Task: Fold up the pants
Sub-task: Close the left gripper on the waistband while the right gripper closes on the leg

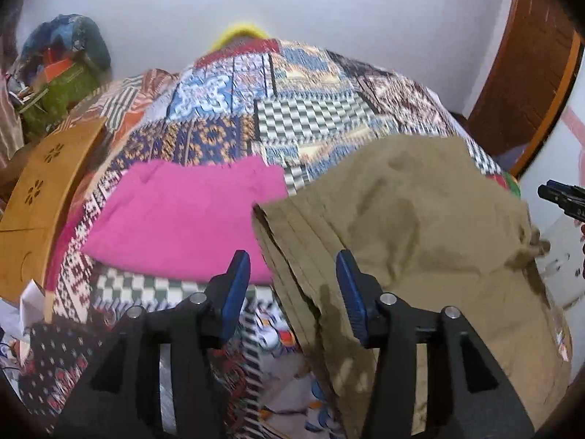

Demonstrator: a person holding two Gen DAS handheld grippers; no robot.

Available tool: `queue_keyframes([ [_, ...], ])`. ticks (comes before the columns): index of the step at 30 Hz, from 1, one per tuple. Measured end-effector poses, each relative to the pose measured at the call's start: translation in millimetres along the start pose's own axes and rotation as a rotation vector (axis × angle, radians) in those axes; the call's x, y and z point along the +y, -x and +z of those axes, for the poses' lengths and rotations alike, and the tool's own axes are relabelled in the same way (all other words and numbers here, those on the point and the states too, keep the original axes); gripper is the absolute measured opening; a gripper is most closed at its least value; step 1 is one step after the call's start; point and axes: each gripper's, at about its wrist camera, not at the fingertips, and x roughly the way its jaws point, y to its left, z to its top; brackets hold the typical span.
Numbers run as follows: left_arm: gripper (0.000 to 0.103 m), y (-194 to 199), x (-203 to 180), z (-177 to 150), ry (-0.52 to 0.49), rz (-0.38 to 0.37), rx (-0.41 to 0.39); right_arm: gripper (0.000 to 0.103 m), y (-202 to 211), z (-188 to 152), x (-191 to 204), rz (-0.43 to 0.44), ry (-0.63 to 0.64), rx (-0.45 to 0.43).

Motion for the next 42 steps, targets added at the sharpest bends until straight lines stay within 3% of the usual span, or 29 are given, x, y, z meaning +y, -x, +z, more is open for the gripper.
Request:
queue_keyframes([
  [4, 0.049, -20, 8, 18, 0.005, -0.013, 0.016, 0.065, -14, 29, 12, 0.053, 0.005, -0.015],
  [12, 0.046, -84, 10, 29, 0.020, -0.101, 0.132, 0.066, -68, 76, 21, 0.092, -0.033, 0.022],
  [22, 0.046, -110, 23, 30, 0.044, -0.159, 0.165, 0.067, -151, 88, 29, 0.140, 0.007, 0.231],
  [25, 0.036, -116, 23, 32, 0.057, -0.176, 0.182, 0.071, -165, 86, 36, 0.145, 0.034, 0.259],
  [27, 0.023, -117, 20, 33, 0.050, -0.133, 0.176, 0.070, -166, 87, 41, 0.127, 0.053, 0.238],
  [28, 0.022, -118, 19, 33, 0.044, -0.118, 0.174, 0.066, -165, 87, 44, 0.116, 0.057, 0.224],
  [30, 0.019, -117, 15, 32, 0.040, -0.095, 0.162, 0.042, -163, 86, 46, 0.104, 0.058, 0.197],
  [31, 0.017, -116, 13, 32, 0.035, -0.084, 0.154, 0.018, -160, 86, 48, 0.090, 0.059, 0.172],
  [36, 0.008, -106, 10, 34, 0.009, -0.058, 0.111, 0.014, -143, 85, 53, 0.040, 0.067, 0.090],
  [42, 0.005, -86, 8, 44, -0.023, -0.048, 0.051, 0.012, -130, 97, 47, 0.018, 0.057, 0.026],
])
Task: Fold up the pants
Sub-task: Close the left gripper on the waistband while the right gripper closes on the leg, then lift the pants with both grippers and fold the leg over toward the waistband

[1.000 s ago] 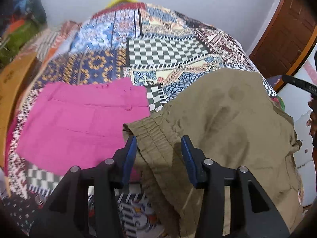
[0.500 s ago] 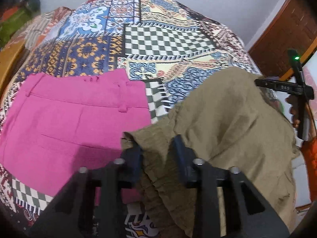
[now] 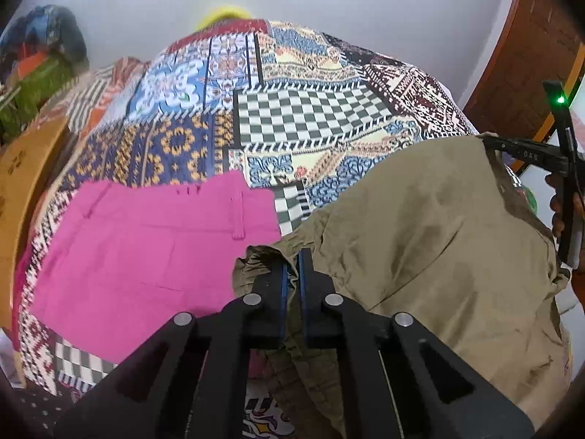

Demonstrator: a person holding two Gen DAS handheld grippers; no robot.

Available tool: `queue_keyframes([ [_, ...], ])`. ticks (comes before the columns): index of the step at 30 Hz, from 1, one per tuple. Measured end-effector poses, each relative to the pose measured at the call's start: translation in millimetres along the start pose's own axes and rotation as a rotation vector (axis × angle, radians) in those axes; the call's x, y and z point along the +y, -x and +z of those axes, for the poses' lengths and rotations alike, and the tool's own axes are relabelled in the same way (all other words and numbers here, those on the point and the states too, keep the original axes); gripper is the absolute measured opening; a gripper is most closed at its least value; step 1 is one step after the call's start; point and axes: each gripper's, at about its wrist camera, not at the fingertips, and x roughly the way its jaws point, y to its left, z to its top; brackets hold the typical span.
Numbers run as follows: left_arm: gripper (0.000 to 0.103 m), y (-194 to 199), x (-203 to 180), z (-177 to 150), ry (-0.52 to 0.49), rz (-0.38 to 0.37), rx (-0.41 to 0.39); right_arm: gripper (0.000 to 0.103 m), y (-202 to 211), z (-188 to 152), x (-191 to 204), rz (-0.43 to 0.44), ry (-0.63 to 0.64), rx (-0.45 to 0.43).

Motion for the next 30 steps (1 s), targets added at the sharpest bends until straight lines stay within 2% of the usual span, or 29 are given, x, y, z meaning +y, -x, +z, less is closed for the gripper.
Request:
queue_keyframes([
  [5, 0.005, 8, 2, 19, 0.021, 0.021, -0.033, 0.012, 17, 24, -4, -0.016, -0.035, -0.056],
  [9, 0.005, 11, 6, 30, 0.061, 0.005, -0.034, 0.012, 29, 27, -6, 0.006, -0.071, -0.081],
  [16, 0.004, 69, -4, 31, 0.029, -0.071, -0.139, 0.012, 84, 17, -11, 0.073, -0.071, -0.172],
  [23, 0.004, 131, -22, 22, -0.018, -0.138, -0.213, 0.011, 156, -8, -23, 0.141, -0.092, -0.271],
  [30, 0.004, 172, -36, -6, -0.050, -0.163, -0.220, 0.011, 209, -46, -27, 0.159, -0.078, -0.280],
])
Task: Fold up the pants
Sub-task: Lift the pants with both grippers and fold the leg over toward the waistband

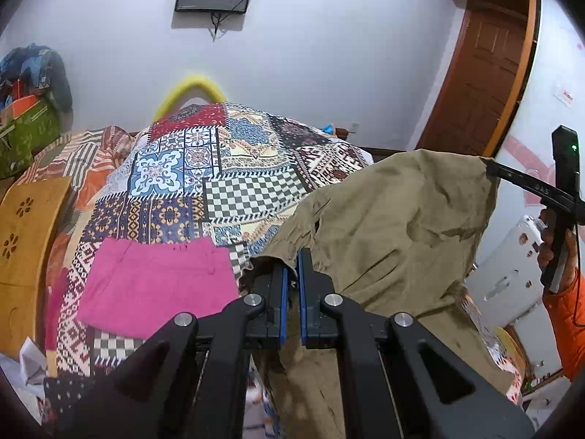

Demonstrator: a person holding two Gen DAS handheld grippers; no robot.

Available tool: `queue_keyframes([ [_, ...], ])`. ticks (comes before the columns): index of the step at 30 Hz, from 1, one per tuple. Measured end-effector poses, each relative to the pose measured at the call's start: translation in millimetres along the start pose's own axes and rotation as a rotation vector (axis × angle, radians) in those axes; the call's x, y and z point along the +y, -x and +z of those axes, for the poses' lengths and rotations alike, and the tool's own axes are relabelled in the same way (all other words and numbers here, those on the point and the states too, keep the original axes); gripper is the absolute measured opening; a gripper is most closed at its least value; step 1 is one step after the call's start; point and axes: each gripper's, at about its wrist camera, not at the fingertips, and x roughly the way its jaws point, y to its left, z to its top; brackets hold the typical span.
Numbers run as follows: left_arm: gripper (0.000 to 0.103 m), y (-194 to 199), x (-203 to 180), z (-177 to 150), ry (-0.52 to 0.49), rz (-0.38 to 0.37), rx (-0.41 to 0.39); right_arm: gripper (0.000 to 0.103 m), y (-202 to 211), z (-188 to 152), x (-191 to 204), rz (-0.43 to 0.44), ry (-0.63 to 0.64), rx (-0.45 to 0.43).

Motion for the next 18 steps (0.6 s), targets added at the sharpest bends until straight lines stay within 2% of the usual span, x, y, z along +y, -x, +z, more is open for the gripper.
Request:
queue_keyframes([
  [5, 0.004, 21, -12, -17, 0.006, -0.017, 0.020, 0.011, 32, -21, 5, 0.005, -0.002, 0.004],
  [18, 0.004, 59, -36, -76, 0.012, -0.033, 0.080, 0.011, 77, -86, 11, 0.036, -0.086, 0.084],
])
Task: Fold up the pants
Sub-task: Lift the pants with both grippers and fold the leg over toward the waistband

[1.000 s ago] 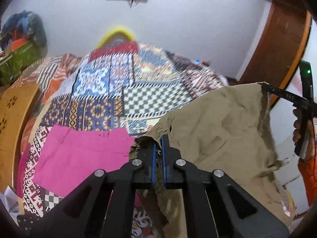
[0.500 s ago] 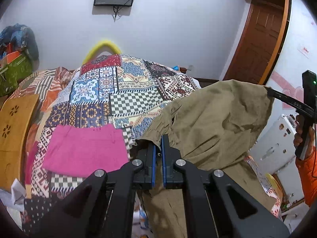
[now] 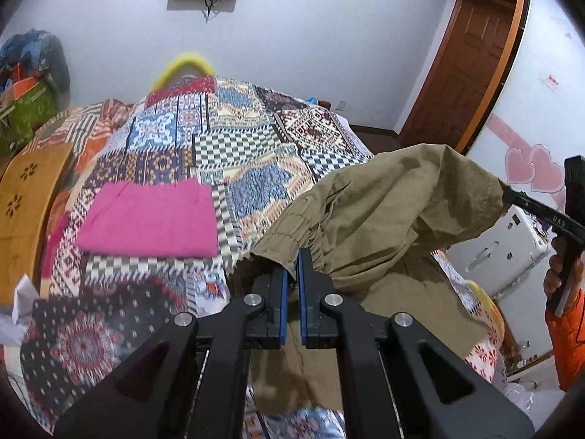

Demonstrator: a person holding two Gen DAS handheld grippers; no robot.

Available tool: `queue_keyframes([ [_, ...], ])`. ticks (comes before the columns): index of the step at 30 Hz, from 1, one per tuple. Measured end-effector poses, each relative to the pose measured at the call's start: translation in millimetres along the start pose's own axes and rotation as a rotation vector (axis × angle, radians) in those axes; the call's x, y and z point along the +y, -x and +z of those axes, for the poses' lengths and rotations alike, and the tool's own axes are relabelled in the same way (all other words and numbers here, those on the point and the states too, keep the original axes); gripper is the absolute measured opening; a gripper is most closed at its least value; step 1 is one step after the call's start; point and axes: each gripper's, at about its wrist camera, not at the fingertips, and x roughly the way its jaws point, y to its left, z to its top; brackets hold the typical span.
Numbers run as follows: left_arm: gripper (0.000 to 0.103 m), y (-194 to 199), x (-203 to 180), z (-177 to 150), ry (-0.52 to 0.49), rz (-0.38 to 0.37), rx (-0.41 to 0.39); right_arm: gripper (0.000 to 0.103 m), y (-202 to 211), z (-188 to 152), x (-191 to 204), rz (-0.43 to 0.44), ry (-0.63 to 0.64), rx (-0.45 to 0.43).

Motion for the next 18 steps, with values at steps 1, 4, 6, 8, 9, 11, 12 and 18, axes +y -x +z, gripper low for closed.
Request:
queue_keyframes([
  [1, 0.004, 2, -2, -6, -0.003, 0.005, 0.006, 0.011, 1, -7, 1, -0.004, -0.002, 0.012],
  [4, 0.004, 7, -6, -20, -0.008, 0.012, 0.020, 0.011, 5, -22, 2, -0.013, -0.017, 0.037],
  [6, 0.005, 9, -8, -32, -0.009, 0.014, 0.034, 0.011, 7, -37, 0, -0.021, -0.031, 0.059],
  [8, 0.005, 11, -10, -43, -0.014, 0.023, 0.047, 0.011, 8, -51, -3, -0.027, -0.050, 0.085],
  [9, 0.005, 11, -10, -49, -0.016, 0.028, 0.054, 0.011, 10, -60, -3, -0.032, -0.057, 0.097],
  [11, 0.005, 12, -11, -61, -0.015, 0.030, 0.069, 0.011, 8, -74, -4, -0.040, -0.066, 0.128],
  [12, 0.005, 12, -10, -67, -0.013, 0.027, 0.078, 0.011, 8, -81, -5, -0.046, -0.068, 0.141],
  [18, 0.005, 5, -11, -99, -0.018, 0.060, 0.131, 0.010, 4, -123, -9, -0.075, -0.094, 0.225],
])
